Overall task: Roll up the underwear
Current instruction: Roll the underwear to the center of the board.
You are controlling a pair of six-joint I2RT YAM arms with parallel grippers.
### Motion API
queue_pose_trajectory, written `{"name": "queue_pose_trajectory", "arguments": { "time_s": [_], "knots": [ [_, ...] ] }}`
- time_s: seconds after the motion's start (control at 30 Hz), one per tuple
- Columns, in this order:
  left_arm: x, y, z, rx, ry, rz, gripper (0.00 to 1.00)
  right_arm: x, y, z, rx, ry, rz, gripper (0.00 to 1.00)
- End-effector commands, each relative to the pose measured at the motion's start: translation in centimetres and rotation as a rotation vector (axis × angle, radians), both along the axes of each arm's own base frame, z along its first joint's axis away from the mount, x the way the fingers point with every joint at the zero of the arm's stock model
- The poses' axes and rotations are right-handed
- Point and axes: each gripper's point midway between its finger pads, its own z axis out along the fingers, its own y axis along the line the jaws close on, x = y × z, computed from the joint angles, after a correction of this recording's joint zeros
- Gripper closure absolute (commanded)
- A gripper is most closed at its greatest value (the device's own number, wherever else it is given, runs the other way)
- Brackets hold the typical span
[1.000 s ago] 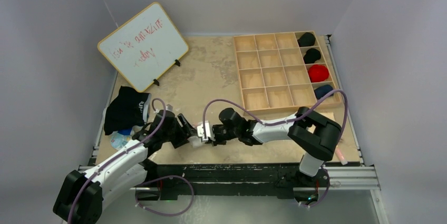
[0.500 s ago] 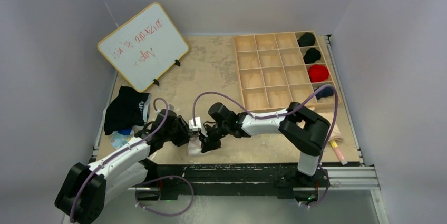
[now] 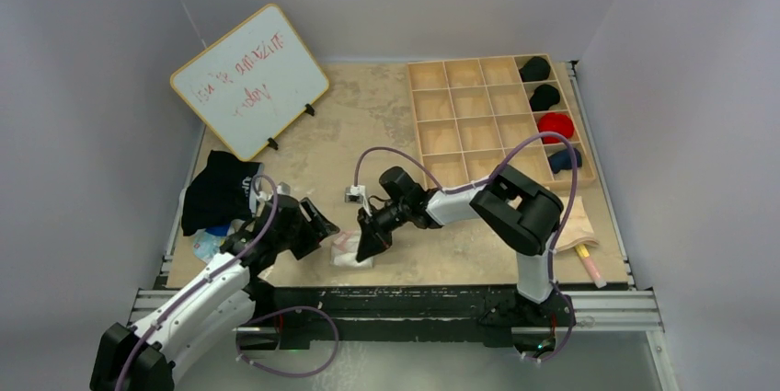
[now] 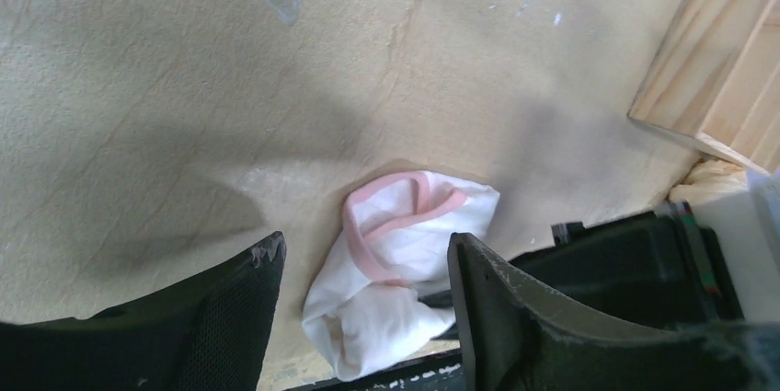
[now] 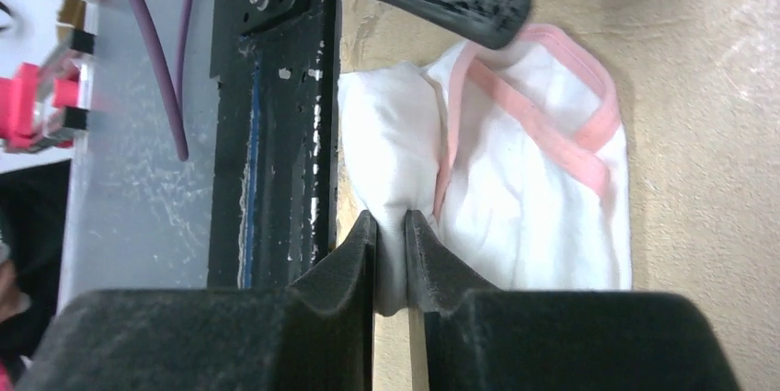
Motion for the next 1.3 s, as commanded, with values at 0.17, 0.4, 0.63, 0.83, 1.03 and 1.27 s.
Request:
{"name": "queue_pose_trajectory", "arguments": {
  "time_s": [0.17, 0.4, 0.63, 0.83, 1.03, 1.27],
  "knots": [
    [-2.0, -2.0, 1.0, -0.132, -0.024, -0.126, 0.41, 0.1, -0.5, -1.7, -0.099, 0.207, -0.067, 0.83],
    [-3.9, -2.3, 0.9, -0.182, 0.028, -0.146, 0.39, 1.1, -1.3, -3.8, -0.194, 0.291, -0.139, 0.82],
    [-4.5, -2.7, 0.0, -0.195, 0.055, -0.179, 0.46, 1.3, -1.4, -4.1, -0.199, 0.332, -0.155, 0.78],
    [-4.4, -2.6, -1.0, -0.168, 0.082, -0.183, 0.61, 1.5, -1.3, -4.3, -0.199, 0.335, -0.174, 0.72],
    [-3.7, -2.3, -1.7, -0.152, 0.088, -0.136, 0.73, 3.0, -1.1, -3.0, -0.122, 0.173, -0.216, 0.53],
    [-3.5, -2.4, -2.4, -0.125, 0.105, -0.161, 0.76, 4.5, -1.0, 1.8, 0.089, -0.083, -0.258, 0.37]
  ]
}}
